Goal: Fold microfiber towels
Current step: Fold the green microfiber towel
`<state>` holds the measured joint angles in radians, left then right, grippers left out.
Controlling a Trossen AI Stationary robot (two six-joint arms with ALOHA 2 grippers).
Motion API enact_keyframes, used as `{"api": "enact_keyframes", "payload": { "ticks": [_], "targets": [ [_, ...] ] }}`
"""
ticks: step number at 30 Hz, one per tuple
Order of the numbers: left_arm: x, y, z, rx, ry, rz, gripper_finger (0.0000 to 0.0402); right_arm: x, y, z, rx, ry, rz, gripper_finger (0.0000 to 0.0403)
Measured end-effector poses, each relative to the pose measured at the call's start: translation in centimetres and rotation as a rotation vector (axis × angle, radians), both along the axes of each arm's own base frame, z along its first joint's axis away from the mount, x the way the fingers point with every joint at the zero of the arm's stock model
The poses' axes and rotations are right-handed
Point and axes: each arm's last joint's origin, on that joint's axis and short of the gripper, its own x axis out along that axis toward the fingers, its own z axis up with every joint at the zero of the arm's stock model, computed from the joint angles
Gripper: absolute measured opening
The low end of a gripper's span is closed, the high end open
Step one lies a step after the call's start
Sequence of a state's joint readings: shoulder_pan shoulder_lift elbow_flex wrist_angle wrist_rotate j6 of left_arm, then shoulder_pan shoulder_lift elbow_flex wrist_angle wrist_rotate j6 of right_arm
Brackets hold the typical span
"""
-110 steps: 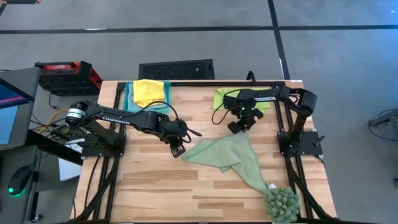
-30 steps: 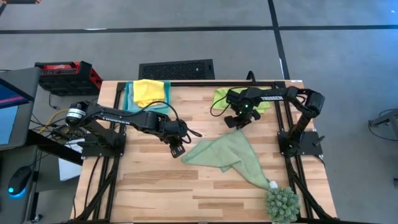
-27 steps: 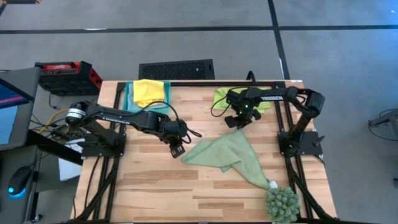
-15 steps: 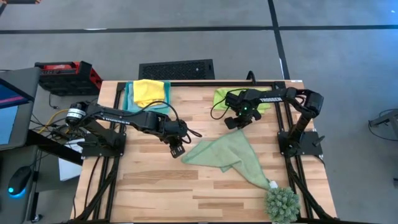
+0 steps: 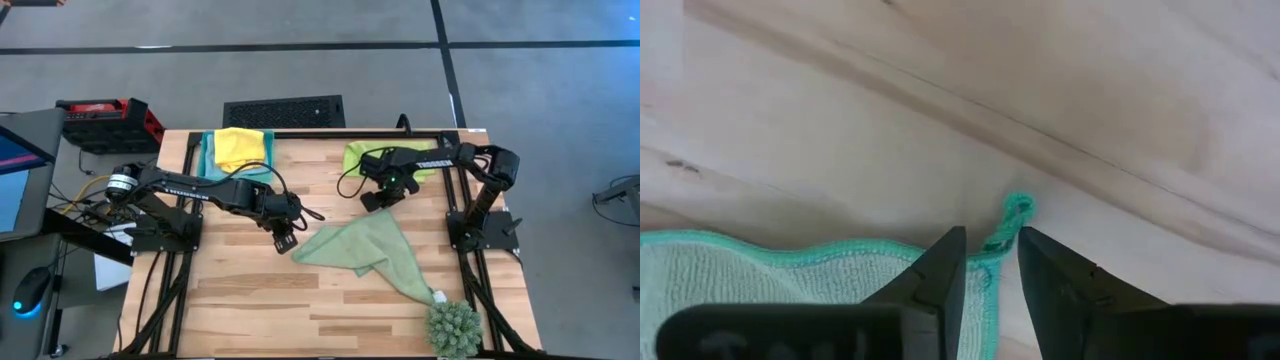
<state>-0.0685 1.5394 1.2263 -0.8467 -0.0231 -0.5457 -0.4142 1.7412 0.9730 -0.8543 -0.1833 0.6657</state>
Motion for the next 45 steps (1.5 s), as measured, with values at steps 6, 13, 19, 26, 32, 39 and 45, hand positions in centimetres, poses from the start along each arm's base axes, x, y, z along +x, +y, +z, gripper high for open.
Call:
{"api": "enact_keyframes", "payload": {
  "ticks": [6,13,19,26,32,39,45],
  "targets": [
    [0.0,0.0,0.0,0.000,0.000,0.000,0.0130,0.3,0.1,-0.9,0.014,0.034,-0.003,0.0118],
    [0.0,0.0,0.0,0.001,0.000,0.000,0.0130,0.7,0.9,-1.0,-0.046,0.041,0.062,0.0105],
    [0.0,0.0,0.0,0.001,0.000,0.000,0.0130,0.9,1.4,-1.0,-0.077,0.033,0.200,0.0016],
    [0.0,0.0,0.0,0.001,0.000,0.001,0.0130,3.7,1.4,1.8,-0.207,-0.073,0.303,0.0005],
    [0.0,0.0,0.0,0.001,0.001,0.006,0.0130,4.8,2.3,7.6,-0.289,-0.247,0.346,0.0003],
    [0.5,0.0,0.2,0.033,-0.053,-0.017,0.0130,4.2,4.8,13.8,-0.362,-0.436,0.400,0.0002],
    [1.5,-0.1,0.8,0.059,-0.180,-0.093,0.0130,3.3,7.3,16.5,-0.390,-0.526,0.427,0.0001]
  ]
}}
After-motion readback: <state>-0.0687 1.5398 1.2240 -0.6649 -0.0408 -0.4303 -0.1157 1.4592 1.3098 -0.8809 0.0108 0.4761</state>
